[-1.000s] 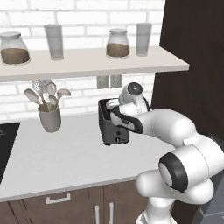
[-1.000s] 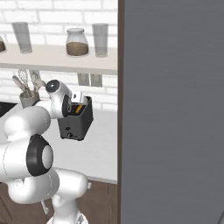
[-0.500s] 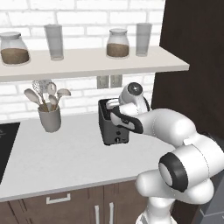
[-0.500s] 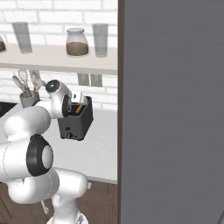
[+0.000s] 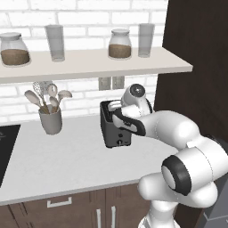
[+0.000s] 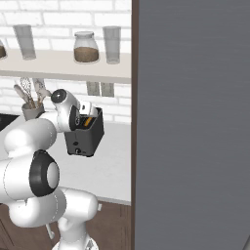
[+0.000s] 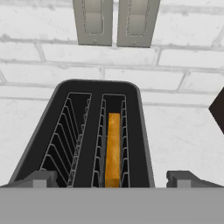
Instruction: Start the toaster. Once the lever pops up, take the bread to the plate on the dining counter.
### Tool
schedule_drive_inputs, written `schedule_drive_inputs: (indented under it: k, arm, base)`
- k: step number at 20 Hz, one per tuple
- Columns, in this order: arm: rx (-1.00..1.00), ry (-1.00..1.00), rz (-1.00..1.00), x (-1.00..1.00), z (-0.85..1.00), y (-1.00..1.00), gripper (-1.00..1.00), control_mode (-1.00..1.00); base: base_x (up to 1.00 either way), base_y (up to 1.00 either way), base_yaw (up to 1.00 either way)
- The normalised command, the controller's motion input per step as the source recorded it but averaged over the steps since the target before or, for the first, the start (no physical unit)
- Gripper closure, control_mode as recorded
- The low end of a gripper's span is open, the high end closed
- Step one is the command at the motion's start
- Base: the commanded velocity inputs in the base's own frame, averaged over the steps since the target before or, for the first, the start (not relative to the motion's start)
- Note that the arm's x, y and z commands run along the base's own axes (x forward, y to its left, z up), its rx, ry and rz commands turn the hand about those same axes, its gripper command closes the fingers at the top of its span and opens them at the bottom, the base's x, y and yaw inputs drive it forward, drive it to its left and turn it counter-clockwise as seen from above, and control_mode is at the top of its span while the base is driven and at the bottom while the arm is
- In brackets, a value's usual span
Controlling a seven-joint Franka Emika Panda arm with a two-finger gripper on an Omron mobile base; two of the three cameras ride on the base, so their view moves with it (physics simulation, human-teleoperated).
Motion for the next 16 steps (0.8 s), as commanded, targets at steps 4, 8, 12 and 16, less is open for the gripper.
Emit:
schedule_drive_inputs:
  k: [4, 8, 12, 16]
  arm:
    - [0.0, 0.0, 0.0, 0.0, 0.0, 0.0, -1.0, -1.0]
    - [0.0, 0.0, 0.0, 0.0, 0.0, 0.0, -1.0, -1.0]
    - [0.0, 0.0, 0.0, 0.0, 0.0, 0.0, -1.0, -1.0]
    - [0.0, 0.0, 0.0, 0.0, 0.0, 0.0, -1.0, -1.0]
  base:
    - [0.0, 0.0, 0.0]
    - [0.0, 0.0, 0.0]
    - [0.0, 0.0, 0.0]
    - [0.0, 0.0, 0.0]
